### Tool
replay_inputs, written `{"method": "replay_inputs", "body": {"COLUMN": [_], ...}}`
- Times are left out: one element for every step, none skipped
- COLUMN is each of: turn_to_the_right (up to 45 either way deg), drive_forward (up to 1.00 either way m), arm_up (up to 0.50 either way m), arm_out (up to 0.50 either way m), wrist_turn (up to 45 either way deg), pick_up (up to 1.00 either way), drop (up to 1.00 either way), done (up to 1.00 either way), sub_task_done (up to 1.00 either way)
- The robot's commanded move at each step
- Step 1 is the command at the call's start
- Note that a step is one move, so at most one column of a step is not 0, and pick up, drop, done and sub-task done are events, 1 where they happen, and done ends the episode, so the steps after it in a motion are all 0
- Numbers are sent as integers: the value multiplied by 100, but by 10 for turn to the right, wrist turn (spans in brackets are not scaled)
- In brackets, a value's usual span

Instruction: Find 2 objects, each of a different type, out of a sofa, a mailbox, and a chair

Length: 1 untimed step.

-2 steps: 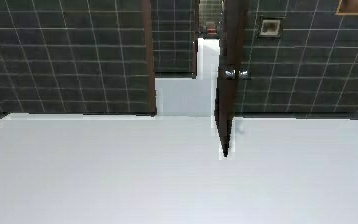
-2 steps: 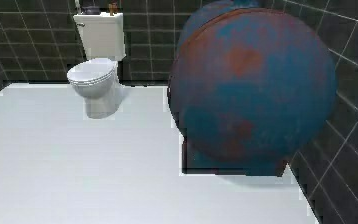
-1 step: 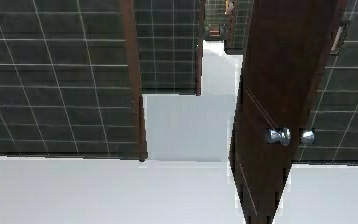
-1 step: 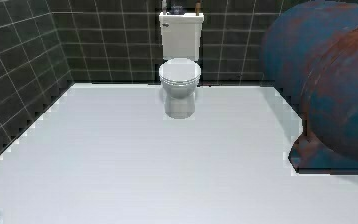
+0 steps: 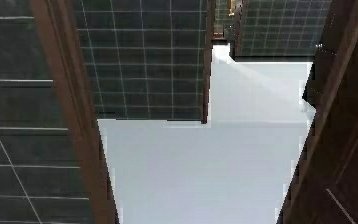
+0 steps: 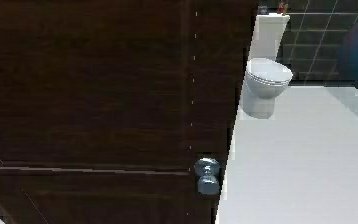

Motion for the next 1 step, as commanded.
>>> {"method": "replay_inputs", "body": {"turn_to_the_right": [0], "drive_forward": [85], "arm_up": [0], "arm_out": [0], "wrist_turn": [0], "pick_up": [0], "drop": [0], "done": [0], "sub_task_done": [0]}}
